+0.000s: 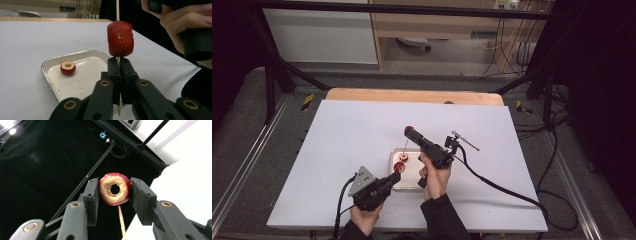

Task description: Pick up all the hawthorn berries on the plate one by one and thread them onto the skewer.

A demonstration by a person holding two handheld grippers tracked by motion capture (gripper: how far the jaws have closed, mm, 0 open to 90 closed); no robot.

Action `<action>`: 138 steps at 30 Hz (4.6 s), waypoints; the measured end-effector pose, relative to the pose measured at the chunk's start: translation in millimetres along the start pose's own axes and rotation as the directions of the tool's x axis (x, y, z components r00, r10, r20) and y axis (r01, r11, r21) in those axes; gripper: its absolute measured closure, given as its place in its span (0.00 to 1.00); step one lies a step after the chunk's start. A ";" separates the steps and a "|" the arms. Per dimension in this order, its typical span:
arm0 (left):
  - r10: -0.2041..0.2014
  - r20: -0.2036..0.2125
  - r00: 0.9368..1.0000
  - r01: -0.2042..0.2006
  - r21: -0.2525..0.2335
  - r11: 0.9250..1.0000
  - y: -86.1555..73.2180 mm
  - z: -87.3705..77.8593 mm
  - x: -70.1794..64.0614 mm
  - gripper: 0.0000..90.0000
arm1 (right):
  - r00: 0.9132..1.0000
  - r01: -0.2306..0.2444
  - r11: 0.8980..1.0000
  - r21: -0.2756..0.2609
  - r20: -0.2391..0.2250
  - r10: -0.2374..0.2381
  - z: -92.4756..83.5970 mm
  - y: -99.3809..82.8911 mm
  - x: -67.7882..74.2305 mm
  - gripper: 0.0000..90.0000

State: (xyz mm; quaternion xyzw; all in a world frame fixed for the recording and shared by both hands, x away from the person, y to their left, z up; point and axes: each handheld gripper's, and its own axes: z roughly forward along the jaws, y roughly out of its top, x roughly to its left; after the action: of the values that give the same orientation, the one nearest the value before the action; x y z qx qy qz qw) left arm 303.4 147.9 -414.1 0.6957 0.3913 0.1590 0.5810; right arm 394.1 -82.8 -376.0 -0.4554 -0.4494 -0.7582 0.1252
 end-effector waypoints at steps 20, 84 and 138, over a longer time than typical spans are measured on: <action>-0.035 -0.004 0.999 0.035 -0.003 0.999 0.7 0.9 -1.4 0.98 | 1.000 0.002 1.000 -0.013 -0.013 -0.002 1.4 -6.9 -3.3 0.67; -0.058 -0.008 0.998 0.058 0.001 0.998 3.0 4.2 1.2 0.98 | 0.994 0.105 0.994 0.038 -0.014 -0.105 -2.2 -35.2 -5.9 0.69; 0.151 -0.006 0.988 -0.145 0.249 0.958 -8.6 -42.8 77.1 0.97 | 0.676 0.365 0.474 0.801 0.122 -0.726 11.1 8.0 -28.6 0.12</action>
State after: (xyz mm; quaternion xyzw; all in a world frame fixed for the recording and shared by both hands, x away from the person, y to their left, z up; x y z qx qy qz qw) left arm 321.0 233.6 -428.3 0.7881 0.3621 0.1606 0.4711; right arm 421.2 -84.8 -392.4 -0.3540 -0.8484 -0.3870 -0.0712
